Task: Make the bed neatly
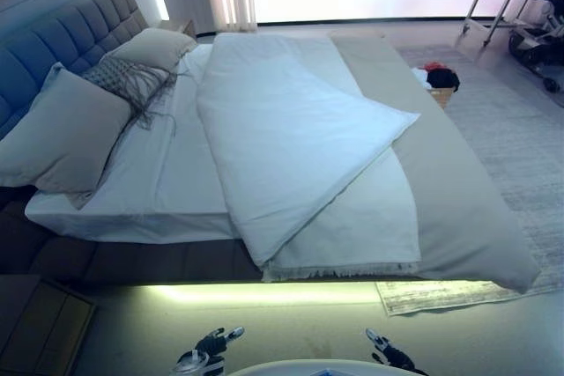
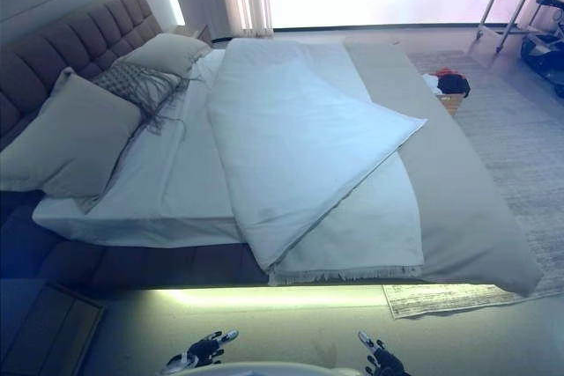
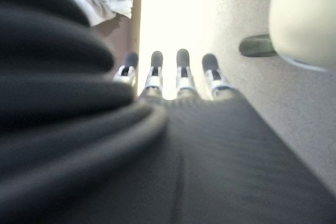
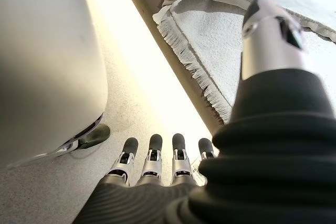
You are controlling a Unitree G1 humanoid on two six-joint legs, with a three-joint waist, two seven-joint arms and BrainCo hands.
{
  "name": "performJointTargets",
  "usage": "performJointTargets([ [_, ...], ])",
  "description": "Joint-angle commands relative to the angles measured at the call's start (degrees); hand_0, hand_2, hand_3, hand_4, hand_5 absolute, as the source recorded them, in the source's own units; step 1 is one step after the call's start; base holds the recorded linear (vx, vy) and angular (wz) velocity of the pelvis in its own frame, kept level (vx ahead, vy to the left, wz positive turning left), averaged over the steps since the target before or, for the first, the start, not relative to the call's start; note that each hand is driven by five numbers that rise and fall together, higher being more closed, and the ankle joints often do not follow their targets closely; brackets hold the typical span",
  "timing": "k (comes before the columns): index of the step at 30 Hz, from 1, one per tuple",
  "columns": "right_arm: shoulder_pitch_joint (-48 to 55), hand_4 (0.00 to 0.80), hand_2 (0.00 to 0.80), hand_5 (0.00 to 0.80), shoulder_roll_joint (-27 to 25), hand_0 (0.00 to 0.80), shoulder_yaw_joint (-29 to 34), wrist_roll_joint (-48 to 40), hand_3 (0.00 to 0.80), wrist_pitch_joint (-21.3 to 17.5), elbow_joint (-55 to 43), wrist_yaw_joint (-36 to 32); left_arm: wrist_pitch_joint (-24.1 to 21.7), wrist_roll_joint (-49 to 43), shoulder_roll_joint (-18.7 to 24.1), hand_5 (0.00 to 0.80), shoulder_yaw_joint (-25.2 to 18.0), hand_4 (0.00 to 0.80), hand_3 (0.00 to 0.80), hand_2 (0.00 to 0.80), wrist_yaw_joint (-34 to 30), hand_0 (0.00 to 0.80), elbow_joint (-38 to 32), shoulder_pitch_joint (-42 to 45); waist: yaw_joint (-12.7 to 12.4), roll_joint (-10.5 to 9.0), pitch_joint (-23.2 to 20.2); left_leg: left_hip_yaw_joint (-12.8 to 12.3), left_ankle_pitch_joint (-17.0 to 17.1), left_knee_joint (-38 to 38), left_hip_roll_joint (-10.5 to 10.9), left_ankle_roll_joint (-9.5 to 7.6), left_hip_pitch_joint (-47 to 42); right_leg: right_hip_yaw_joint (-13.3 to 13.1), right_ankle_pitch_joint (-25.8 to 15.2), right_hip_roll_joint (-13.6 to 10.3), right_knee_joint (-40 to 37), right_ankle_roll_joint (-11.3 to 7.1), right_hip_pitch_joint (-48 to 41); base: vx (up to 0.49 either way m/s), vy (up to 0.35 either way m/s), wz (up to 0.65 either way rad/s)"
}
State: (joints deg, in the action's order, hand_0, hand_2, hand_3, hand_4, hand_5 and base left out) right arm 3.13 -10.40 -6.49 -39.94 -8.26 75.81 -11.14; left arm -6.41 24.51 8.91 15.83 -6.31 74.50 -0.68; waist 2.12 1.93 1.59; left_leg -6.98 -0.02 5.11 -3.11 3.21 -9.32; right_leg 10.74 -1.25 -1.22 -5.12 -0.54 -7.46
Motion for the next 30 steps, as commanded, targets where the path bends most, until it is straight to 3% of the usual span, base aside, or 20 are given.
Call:
performJointTargets([
  [1,-5.4,0.000,0.000,0.000,2.2,0.000,-1.0,0.6,0.000,1.3,3.6,-0.8,0.2,0.8,-2.3,0.000,0.3,0.000,0.000,0.000,-0.8,0.000,3.1,-3.6,-0.7,-2.12,1.4,-0.1,-1.9,-0.1,5.0,-4.80,0.2,-0.9,-1.1,-1.5,1.0,-2.85,0.0,0.000,0.000,0.00],
  [12,-5.6,0.000,0.000,0.000,2.1,0.000,-0.7,0.0,0.000,1.7,3.5,-1.3,1.8,4.3,-2.4,0.000,-1.2,0.000,0.000,0.000,-0.3,0.000,3.7,-3.6,-0.6,-2.12,1.8,0.1,-1.7,-0.1,4.9,-4.73,0.3,-1.2,-1.1,-1.3,1.0,-2.73,0.0,0.010,-0.002,0.00],
  [18,-5.8,0.000,0.000,0.000,-0.3,0.000,1.1,-3.2,0.000,1.6,2.6,-4.4,0.7,11.6,0.9,0.000,-6.2,0.000,0.000,0.000,-3.8,0.000,2.9,-3.4,-0.9,-2.04,2.3,0.2,-1.6,-0.1,4.9,-4.57,0.3,-1.1,-1.0,-1.3,1.0,-2.73,-0.1,0.029,-0.007,0.00],
  [23,-6.0,0.000,0.000,0.000,-2.1,0.000,5.6,-10.8,0.000,0.4,-0.1,-8.0,4.3,28.0,3.6,0.000,-14.2,0.000,0.000,0.000,-8.7,0.000,1.6,-2.6,-1.3,-1.74,2.4,0.3,-1.7,-0.6,4.7,-4.64,0.4,-0.7,0.7,-1.4,3.1,-2.28,0.4,0.029,-0.043,0.01],
  [26,-7.0,0.000,0.000,0.000,-2.2,0.000,5.5,-8.9,0.000,-2.2,-1.0,-6.6,3.0,25.3,3.7,0.000,-15.7,0.000,0.000,0.000,-6.9,0.000,1.8,-2.5,-1.7,-2.34,3.6,0.7,-3.3,-8.1,4.6,-4.21,3.2,-0.4,1.7,-1.7,6.5,-1.10,1.8,-0.017,-0.077,0.02],
  [28,-7.9,0.000,0.000,0.000,-2.7,0.000,5.2,-8.1,0.000,-2.6,-0.6,-6.0,2.4,22.5,3.7,0.000,-15.9,0.000,0.000,0.000,-6.8,0.000,2.6,-2.8,-1.9,-3.42,4.8,0.6,-5.0,-17.7,4.6,-3.59,6.9,-0.2,2.3,-2.4,7.9,0.15,2.3,-0.017,-0.063,0.11],
  [30,-8.4,0.000,0.000,0.000,-3.3,0.000,4.9,-6.4,0.000,-2.1,-0.3,-5.4,1.7,21.9,3.2,0.000,-16.0,0.000,0.000,0.000,-6.7,0.000,3.3,-2.6,-2.5,-3.48,6.5,0.8,-0.8,-25.7,3.4,-1.91,12.2,-0.3,3.0,-1.9,8.9,1.69,1.9,0.033,-0.012,0.10],
])
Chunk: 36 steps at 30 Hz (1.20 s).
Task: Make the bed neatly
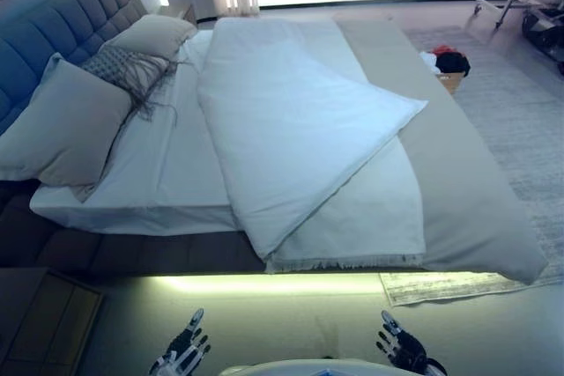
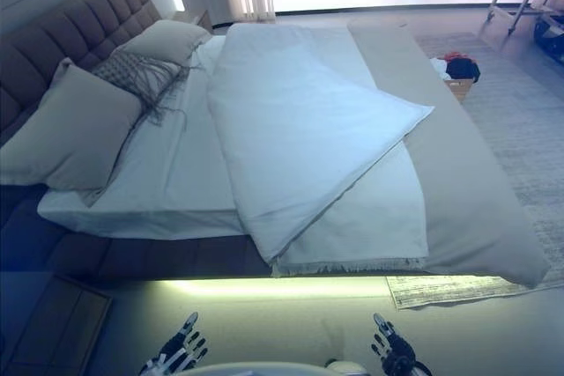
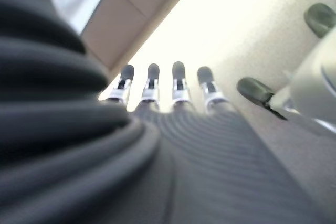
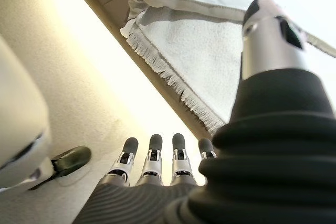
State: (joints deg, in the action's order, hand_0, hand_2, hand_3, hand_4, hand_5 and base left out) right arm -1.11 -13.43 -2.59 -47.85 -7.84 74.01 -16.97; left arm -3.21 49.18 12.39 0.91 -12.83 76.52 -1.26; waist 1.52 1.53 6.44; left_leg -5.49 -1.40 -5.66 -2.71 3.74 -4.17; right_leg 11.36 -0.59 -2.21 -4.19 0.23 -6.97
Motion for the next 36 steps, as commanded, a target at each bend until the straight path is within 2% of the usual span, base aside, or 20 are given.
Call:
performJointTargets([
  [1,-4.4,0.000,0.000,0.000,-0.5,0.000,0.8,2.8,0.000,-1.6,1.5,0.9,-1.8,-2.7,-0.3,0.000,-1.2,0.000,0.000,0.000,0.1,0.000,1.3,-1.8,-2.2,-2.79,2.4,-1.2,2.8,-15.0,2.0,-1.69,8.7,-1.4,2.6,-0.6,8.4,1.10,1.0,0.115,0.118,-0.04],
  [2,-4.8,0.000,0.000,0.000,-1.0,0.000,0.5,5.1,0.000,-1.1,2.3,1.5,-1.9,-2.2,-0.8,0.000,-1.3,0.000,0.000,0.000,0.1,0.000,1.4,-1.6,-2.3,-2.01,3.1,-3.3,5.4,-10.5,-0.5,-0.62,9.9,-1.8,3.4,-0.1,8.6,0.93,0.0,0.163,0.169,0.02],
  [4,-4.9,0.000,0.000,0.000,-1.3,0.000,0.2,8.9,0.000,-0.3,2.9,2.4,-2.0,-1.8,-1.3,0.000,-0.9,0.000,0.000,0.000,0.3,0.000,1.4,-1.6,-2.7,-1.07,3.7,-4.5,10.0,-4.1,-2.8,1.01,10.2,-2.2,4.1,0.3,7.9,0.56,-1.9,0.289,0.221,0.00],
  [5,-4.7,0.000,0.000,0.000,-1.4,0.000,-0.1,9.8,0.000,0.5,3.1,2.4,-1.8,-1.4,-1.6,0.000,-0.4,0.000,0.000,0.000,0.5,0.000,1.5,-1.8,-3.5,-0.47,3.6,-4.2,14.2,2.1,-4.8,2.14,11.6,-2.7,4.6,0.4,6.9,0.08,-4.2,0.433,0.224,0.01],
  [6,-4.4,0.000,0.000,0.000,-1.5,0.000,-0.3,9.7,0.000,1.1,3.4,2.3,-1.7,-1.7,-1.8,0.000,-0.2,0.000,0.000,0.000,0.7,0.000,1.7,-1.9,-4.2,-0.40,3.6,-3.5,16.5,5.6,-5.7,2.81,12.6,-3.2,5.3,0.2,6.3,-0.17,-6.1,0.490,0.209,0.08],
  [8,-3.7,0.000,0.000,0.000,-1.6,0.000,0.0,9.5,0.000,1.7,4.0,1.6,-1.8,-2.5,-2.3,0.000,-0.2,0.000,0.000,0.000,0.9,0.000,2.2,-1.7,-5.2,-0.59,3.3,-1.9,17.7,8.0,-5.8,3.17,13.6,-4.2,6.6,-0.7,5.5,-0.66,-9.4,0.416,0.168,0.04],
  [10,-3.2,0.000,0.000,0.000,-1.4,0.000,0.6,9.6,0.000,2.0,4.7,1.4,-1.8,-3.6,-2.9,0.000,-0.6,0.000,0.000,0.000,1.9,0.000,2.2,-1.0,-5.4,-0.79,2.4,-2.6,14.4,7.2,-5.0,2.09,13.1,-4.7,7.6,-2.5,5.2,-1.72,-11.3,0.353,0.189,-0.09],
  [13,-2.4,0.000,0.000,0.000,-0.3,0.000,2.2,10.6,0.000,1.4,5.7,1.3,-1.7,-4.9,-2.5,0.000,-0.8,0.000,0.000,0.000,1.6,0.000,3.2,-0.6,-5.7,-1.16,0.5,-3.8,9.6,3.3,-4.1,0.45,12.4,-2.2,7.8,-7.0,6.8,-4.21,-12.4,0.368,0.207,-0.35],
  [16,-1.7,0.000,0.000,0.000,0.8,0.000,2.7,11.1,0.000,0.4,5.7,2.6,-1.0,-7.0,-1.7,0.000,-0.9,0.000,0.000,0.000,1.7,0.000,3.0,-1.1,-5.7,-1.35,-0.7,-4.9,7.4,-2.1,-3.7,-0.66,13.8,-1.6,8.3,-8.7,9.5,-5.05,-12.6,0.319,0.166,-0.35],
  [18,-1.6,0.000,0.000,0.000,1.5,0.000,2.7,10.0,0.000,-0.4,5.3,2.9,-0.5,-9.0,-1.3,0.000,-0.3,0.000,0.000,0.000,1.9,0.000,3.2,-1.8,-5.5,-1.70,-1.6,-4.9,6.1,-4.0,-2.7,-2.16,14.9,-2.8,8.1,-8.8,12.0,-5.49,-12.7,0.301,0.158,0.06],
  [20,-1.5,0.000,0.000,0.000,2.0,0.000,2.6,9.6,0.000,-1.1,4.7,4.2,0.2,-11.0,-0.9,0.000,0.7,0.000,0.000,0.000,1.5,0.000,2.9,-2.1,-5.4,-2.48,-2.6,-4.9,5.0,-4.3,-0.6,-3.95,15.6,-3.7,3.0,-9.9,17.0,-6.61,-12.1,0.265,0.162,0.10],
  [21,-1.5,0.000,0.000,0.000,2.1,0.000,2.6,9.7,0.000,-1.2,4.4,4.8,0.4,-11.0,-0.6,0.000,1.6,0.000,0.000,0.000,1.4,0.000,2.6,-2.3,-4.9,-2.72,-2.7,-4.7,3.8,-4.1,0.8,-5.23,15.0,-4.3,-1.4,-11.4,23.7,-7.31,-9.0,0.251,0.198,0.11],
  [23,-1.6,0.000,0.000,0.000,1.7,0.000,2.7,10.0,0.000,-1.6,4.0,5.6,1.1,-11.9,-0.1,0.000,2.8,0.000,0.000,0.000,0.8,0.000,2.4,-3.0,-3.3,-1.47,-2.1,-4.4,3.0,-2.5,1.6,-6.44,12.0,-5.7,-5.3,-11.3,33.1,-6.87,0.5,0.260,0.183,-0.02],
  [25,-1.9,0.000,0.000,0.000,1.4,0.000,2.3,8.9,0.000,-2.0,4.0,5.4,1.5,-12.0,0.2,0.000,3.4,0.000,0.000,0.000,1.0,0.000,2.1,-3.8,-1.5,-0.70,-0.7,-4.3,2.7,-0.7,1.7,-6.30,8.3,-4.8,-4.8,-9.8,31.3,-5.47,8.4,0.239,0.008,0.14],
  [27,-2.6,0.000,0.000,0.000,0.9,0.000,1.1,7.0,0.000,-2.0,3.4,4.0,1.3,-10.3,0.5,0.000,4.3,0.000,0.000,0.000,1.0,0.000,1.4,-4.3,-0.3,-0.38,0.8,-3.4,1.8,0.1,1.7,-5.26,5.6,-2.4,-2.8,-8.7,20.3,-3.93,13.5,0.147,-0.193,0.17],
  [29,-4.8,0.000,0.000,0.000,0.7,0.000,0.5,5.3,0.000,-2.4,2.8,3.1,0.7,-8.9,0.6,0.000,4.7,0.000,0.000,0.000,0.5,0.000,0.5,-5.9,0.5,-1.06,2.7,-3.5,-2.0,-2.2,2.3,-5.03,5.8,-0.9,-7.1,-10.2,13.4,-5.13,19.2,0.016,-0.219,0.13],
  [31,-6.2,0.000,0.000,0.000,0.5,0.000,0.3,7.3,0.000,-1.9,1.8,4.5,-0.2,-7.9,0.3,0.000,4.6,0.000,0.000,0.000,0.6,0.000,-0.6,-5.8,1.0,-1.32,3.9,-4.3,-4.7,-6.7,1.4,-5.55,6.5,-2.5,-5.7,-9.6,15.8,-5.08,19.7,0.042,-0.187,0.25],
  [33,-6.5,0.000,0.000,0.000,0.4,0.000,0.4,7.6,0.000,-1.8,1.6,5.6,-0.7,-7.0,-0.5,0.000,4.0,0.000,0.000,0.000,0.4,0.000,-0.6,-5.3,1.2,-2.39,3.5,-5.1,-6.4,-10.8,1.2,-5.21,7.0,-2.2,-4.6,-9.3,14.5,-5.09,17.4,0.175,-0.134,0.52],
  [34,-5.8,0.000,0.000,0.000,0.3,0.000,0.6,8.3,0.000,-2.0,1.1,6.6,-1.3,-7.4,-1.5,0.000,3.3,0.000,0.000,0.000,-0.2,0.000,-0.3,-4.2,0.7,-2.43,3.9,-4.4,-5.3,-14.9,0.5,-3.90,7.4,-1.4,-3.5,-9.0,14.1,-4.39,14.5,0.263,-0.080,0.37],
  [36,-5.9,0.000,0.000,0.000,0.2,0.000,0.2,6.8,0.000,-3.3,0.9,6.9,-1.8,-7.9,-2.3,0.000,3.8,0.000,0.000,0.000,-0.8,0.000,0.0,-3.6,-0.3,-1.88,3.9,-1.9,-1.9,-12.7,-0.6,-2.78,9.6,-2.1,-1.9,-8.0,14.4,-3.92,12.8,0.214,-0.005,0.18],
])
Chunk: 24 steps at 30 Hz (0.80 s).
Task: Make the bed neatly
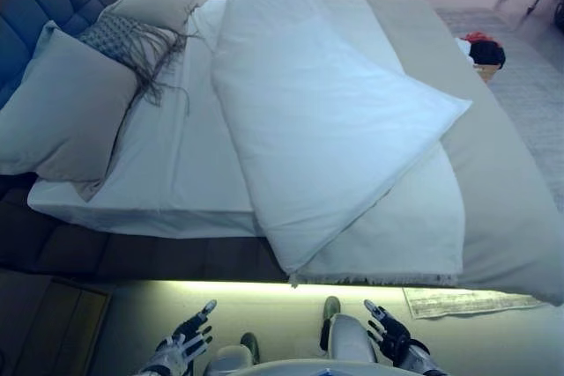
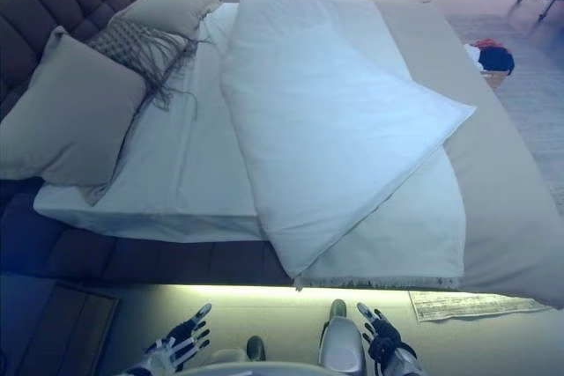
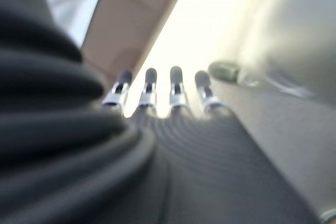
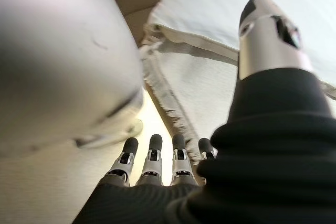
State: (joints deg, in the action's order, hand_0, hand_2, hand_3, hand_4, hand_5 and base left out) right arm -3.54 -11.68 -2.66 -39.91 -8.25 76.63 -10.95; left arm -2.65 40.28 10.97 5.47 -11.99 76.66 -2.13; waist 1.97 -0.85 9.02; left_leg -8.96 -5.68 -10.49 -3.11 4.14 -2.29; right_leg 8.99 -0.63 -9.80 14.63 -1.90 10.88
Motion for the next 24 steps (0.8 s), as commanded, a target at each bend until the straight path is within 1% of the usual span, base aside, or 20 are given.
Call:
performJointTargets([
  [1,-4.4,0.000,0.000,0.000,-1.9,0.000,-0.1,-1.8,0.000,-3.1,-2.1,0.9,-2.3,1.7,-1.0,0.000,0.0,0.000,0.000,0.000,-1.5,0.000,-0.3,-3.1,-0.9,0.75,1.6,1.5,2.3,-6.3,-0.5,-3.53,8.1,0.4,-1.3,-0.6,-3.6,-1.82,-4.2,0.015,0.064,-0.08],
  [2,-6.2,0.000,0.000,0.000,-2.3,0.000,-0.4,-2.6,0.000,-3.5,-2.5,1.3,-1.9,2.4,-1.1,0.000,0.9,0.000,0.000,0.000,-1.0,0.000,-0.4,-4.5,-1.0,0.97,2.1,1.4,2.2,-5.6,-0.7,-3.78,8.9,0.9,-1.1,-1.1,-2.5,-1.88,-2.5,-0.104,0.062,-0.19],
  [4,-8.5,0.000,0.000,0.000,-2.7,0.000,-0.4,-5.5,0.000,-4.8,-3.1,1.4,-1.7,3.0,-1.2,0.000,2.1,0.000,0.000,0.000,-0.2,0.000,-0.2,-6.8,-1.2,1.20,3.0,1.4,2.6,-5.0,-1.0,-3.46,10.1,2.0,-1.0,-2.1,-0.6,-2.23,-0.2,-0.111,0.018,-0.21],
  [6,-10.1,0.000,0.000,0.000,-3.1,0.000,0.2,-7.2,0.000,-5.4,-3.9,1.6,-1.9,3.4,-0.5,0.000,2.4,0.000,0.000,0.000,-0.5,0.000,0.0,-8.2,-1.4,1.04,4.2,1.9,1.9,-6.8,-1.1,-3.17,11.8,2.3,-1.1,-3.2,0.8,-2.53,1.6,-0.063,-0.037,-0.21],
  [9,-12.7,0.000,0.000,0.000,-3.3,0.000,0.1,-9.8,0.000,-6.3,-5.2,2.1,-1.8,5.1,1.2,0.000,2.4,0.000,0.000,0.000,-2.3,0.000,-0.7,-9.3,-1.6,0.70,5.9,2.1,0.1,-11.2,-1.0,-3.31,15.1,2.2,-0.8,-4.6,4.2,-2.99,5.0,-0.043,-0.058,0.08],
  [11,-14.8,0.000,0.000,0.000,-3.7,0.000,0.0,-10.5,0.000,-5.3,-5.8,2.8,-1.8,6.6,2.1,0.000,2.9,0.000,0.000,0.000,-3.3,0.000,-1.5,-9.7,-1.8,0.66,7.4,2.2,-2.3,-16.4,-1.0,-3.31,18.6,1.7,0.4,-5.1,7.4,-2.88,7.6,-0.069,-0.022,0.04],
  [13,-17.0,0.000,0.000,0.000,-4.3,0.000,-0.3,-11.1,0.000,-4.4,-5.7,2.7,-1.9,7.5,2.6,0.000,3.3,0.000,0.000,0.000,-4.0,0.000,-2.0,-10.3,-1.9,0.77,8.2,2.2,-4.0,-20.2,-1.1,-3.43,21.8,1.0,1.4,-5.6,10.4,-2.55,10.6,-0.072,0.007,-0.01],
  [17,-20.8,0.000,0.000,0.000,-6.9,0.000,0.1,-12.4,0.000,0.8,-5.4,3.0,-2.7,10.3,3.4,0.000,3.8,0.000,0.000,0.000,-5.9,0.000,-3.0,-11.1,-2.1,1.04,9.6,2.6,-7.3,-28.2,-1.9,-3.52,27.9,0.1,3.5,-6.4,16.4,-1.49,15.3,-0.037,0.024,0.01],
  [20,-23.6,0.000,0.000,0.000,-8.7,0.000,0.5,-13.0,0.000,1.9,-5.2,3.3,-3.6,12.9,3.5,0.000,4.7,0.000,0.000,0.000,-6.9,0.000,-4.7,-11.9,-2.2,1.46,10.4,2.7,-8.9,-32.9,-2.8,-3.67,32.0,-0.5,4.9,-6.9,20.9,-0.95,19.1,-0.012,0.030,-0.04],
  [21,-24.5,0.000,0.000,0.000,-9.3,0.000,0.5,-13.3,0.000,2.3,-5.3,3.4,-3.7,13.5,3.6,0.000,5.1,0.000,0.000,0.000,-6.9,0.000,-5.5,-12.1,-2.4,1.84,10.6,3.2,-10.9,-34.7,-3.0,-3.30,32.6,-1.0,6.7,-6.7,23.0,-1.37,19.8,0.033,0.032,-0.06],
  [24,-27.0,0.000,0.000,0.000,-11.5,0.000,0.6,-13.4,0.000,3.6,-6.2,3.0,-4.0,15.1,4.0,0.000,6.0,0.000,0.000,0.000,-7.1,0.000,-8.7,-12.1,-2.9,2.42,11.4,3.7,-12.0,-38.0,-3.2,-3.30,35.9,-1.6,7.7,-6.7,26.5,-1.15,23.2,0.018,0.008,-0.01],
])
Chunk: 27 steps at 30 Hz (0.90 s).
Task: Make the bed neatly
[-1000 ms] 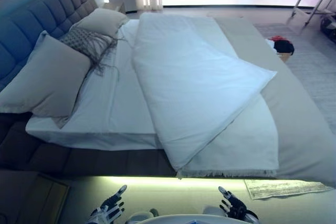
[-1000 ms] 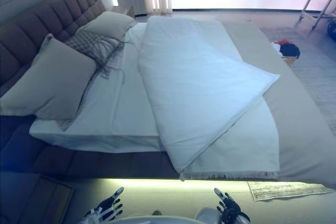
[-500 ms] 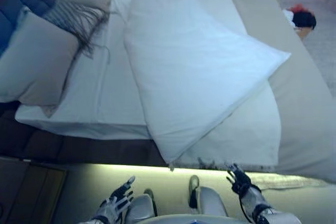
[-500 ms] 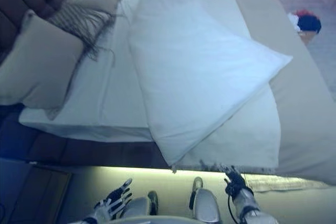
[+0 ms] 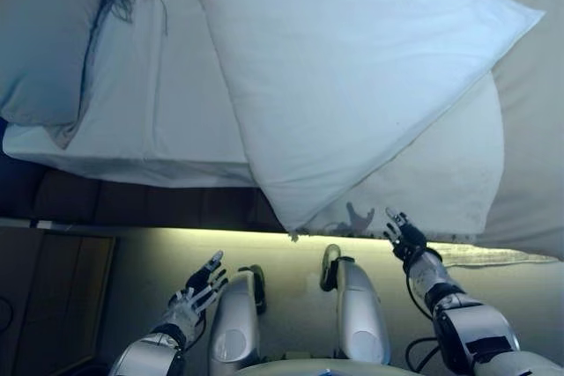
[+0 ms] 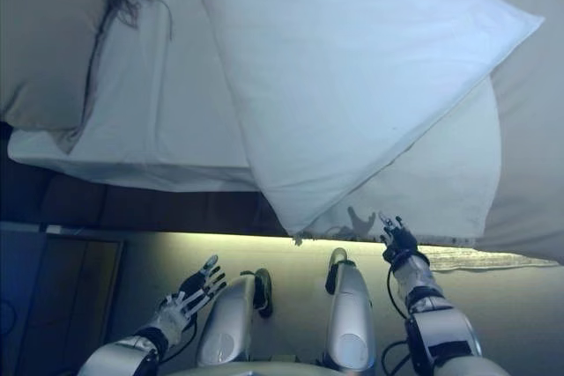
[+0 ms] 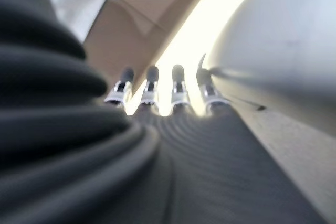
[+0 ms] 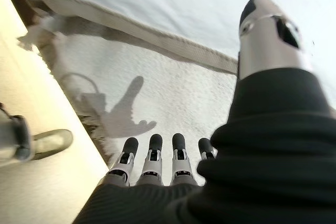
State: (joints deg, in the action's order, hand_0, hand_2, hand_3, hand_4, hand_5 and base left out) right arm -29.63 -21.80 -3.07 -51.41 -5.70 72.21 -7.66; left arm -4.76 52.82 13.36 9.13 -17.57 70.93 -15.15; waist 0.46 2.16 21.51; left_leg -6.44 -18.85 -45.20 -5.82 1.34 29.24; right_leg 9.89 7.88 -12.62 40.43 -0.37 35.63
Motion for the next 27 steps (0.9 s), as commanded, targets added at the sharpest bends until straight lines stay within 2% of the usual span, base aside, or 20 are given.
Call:
performJointTargets([
  [1,-1.7,0.000,0.000,0.000,-2.4,0.000,1.0,-1.3,0.000,1.5,-2.1,-0.3,-1.8,3.7,1.8,0.000,2.7,0.000,0.000,0.000,-1.7,0.000,-4.1,1.0,-1.5,-0.45,-0.9,1.4,1.0,-4.1,-0.4,-0.51,5.4,-2.7,-0.7,-3.8,1.4,-2.62,-0.6,-0.042,0.011,0.03],
  [8,-8.0,0.000,0.000,0.000,-9.6,0.000,-0.3,-1.5,0.000,2.8,-3.3,-0.3,-2.8,7.9,3.3,0.000,4.7,0.000,0.000,0.000,-1.7,0.000,-12.1,2.3,-3.2,1.30,1.1,2.2,1.7,-7.6,0.1,-0.84,12.6,-3.0,-0.3,-4.0,6.4,-2.12,6.7,-0.044,0.005,0.04],
  [17,-16.6,0.000,0.000,0.000,-16.8,0.000,-3.6,1.3,0.000,7.4,-4.2,-3.3,-3.8,12.0,4.9,0.000,5.5,0.000,0.000,0.000,-2.1,0.000,-18.2,4.7,-4.7,3.03,3.6,3.4,4.0,-8.3,0.1,-1.19,17.3,-3.5,-0.4,-3.4,8.9,-1.33,11.4,0.000,0.010,0.06],
  [27,-23.3,0.000,0.000,0.000,-19.3,0.000,-7.5,0.9,0.000,9.9,-6.6,-4.5,-4.5,13.2,5.4,0.000,5.7,0.000,0.000,0.000,-2.5,0.000,-20.7,6.6,-6.2,3.64,5.6,3.7,5.8,-7.0,0.7,-1.45,17.8,-3.0,0.1,-2.5,9.6,-0.47,11.7,0.045,-0.011,0.06],
])
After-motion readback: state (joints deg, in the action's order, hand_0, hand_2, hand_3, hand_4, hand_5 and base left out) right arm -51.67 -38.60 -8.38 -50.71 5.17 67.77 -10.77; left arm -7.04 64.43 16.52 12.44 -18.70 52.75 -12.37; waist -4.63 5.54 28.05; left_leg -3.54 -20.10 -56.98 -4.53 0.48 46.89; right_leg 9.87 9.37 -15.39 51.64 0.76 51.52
